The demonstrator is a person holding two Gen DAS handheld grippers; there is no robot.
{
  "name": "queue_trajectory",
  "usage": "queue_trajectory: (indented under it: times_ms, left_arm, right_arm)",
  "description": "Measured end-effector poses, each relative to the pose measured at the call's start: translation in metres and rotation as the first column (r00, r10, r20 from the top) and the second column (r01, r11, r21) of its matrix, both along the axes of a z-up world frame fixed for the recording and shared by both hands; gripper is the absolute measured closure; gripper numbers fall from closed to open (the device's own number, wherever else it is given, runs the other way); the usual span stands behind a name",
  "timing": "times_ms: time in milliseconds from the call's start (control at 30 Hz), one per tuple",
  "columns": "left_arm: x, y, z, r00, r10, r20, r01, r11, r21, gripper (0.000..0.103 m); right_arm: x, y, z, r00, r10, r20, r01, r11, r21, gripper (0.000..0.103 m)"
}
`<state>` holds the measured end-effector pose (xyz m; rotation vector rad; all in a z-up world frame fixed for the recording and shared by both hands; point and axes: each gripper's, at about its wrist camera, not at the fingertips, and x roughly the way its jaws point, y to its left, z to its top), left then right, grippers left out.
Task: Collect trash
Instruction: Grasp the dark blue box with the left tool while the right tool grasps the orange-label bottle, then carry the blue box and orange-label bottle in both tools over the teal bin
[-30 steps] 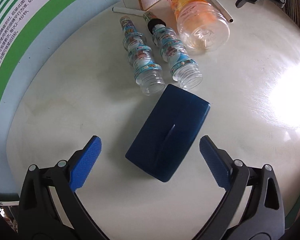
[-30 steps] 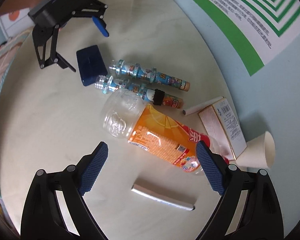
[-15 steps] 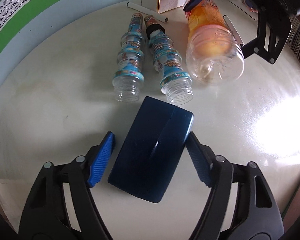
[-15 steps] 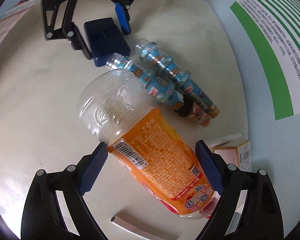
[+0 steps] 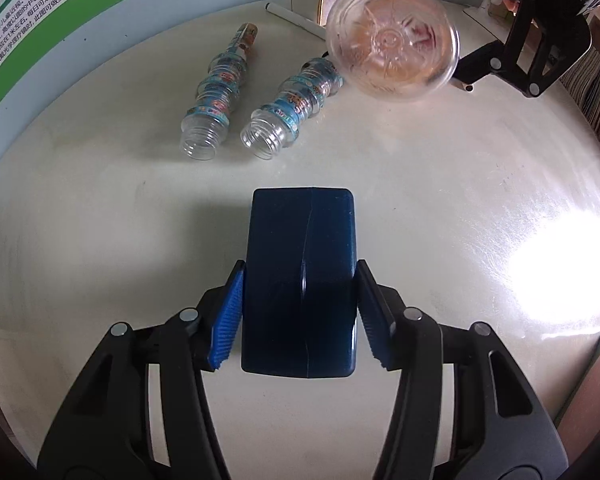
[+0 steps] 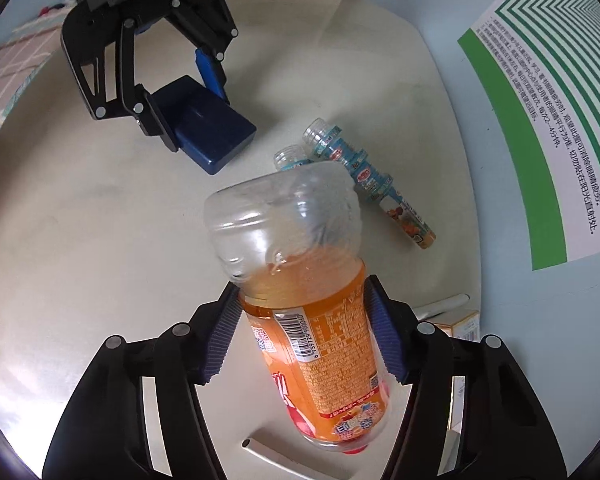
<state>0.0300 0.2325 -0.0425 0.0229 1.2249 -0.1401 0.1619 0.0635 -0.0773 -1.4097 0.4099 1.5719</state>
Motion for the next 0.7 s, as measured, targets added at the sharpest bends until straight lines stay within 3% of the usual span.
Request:
queue_trajectory:
  times_ms: [467, 700]
  left_arm:
    - [-0.05, -0.007, 0.048, 0.995, 0.073, 0.067, -0.075, 0.997, 0.03, 0.052]
    - [-0.036, -0.017, 0.057, 0.99, 0.096, 0.102, -0.104, 0.992, 0.07, 0.052]
  right_arm:
    - [-0.016, -0.052, 0.073, 0.99, -0.121, -0.071, 0.128, 0.985, 0.118, 0.043]
    - [-0.033, -0.076, 0.114, 0.983, -0.144, -0.112, 0.164, 0.966, 0.201, 0.043]
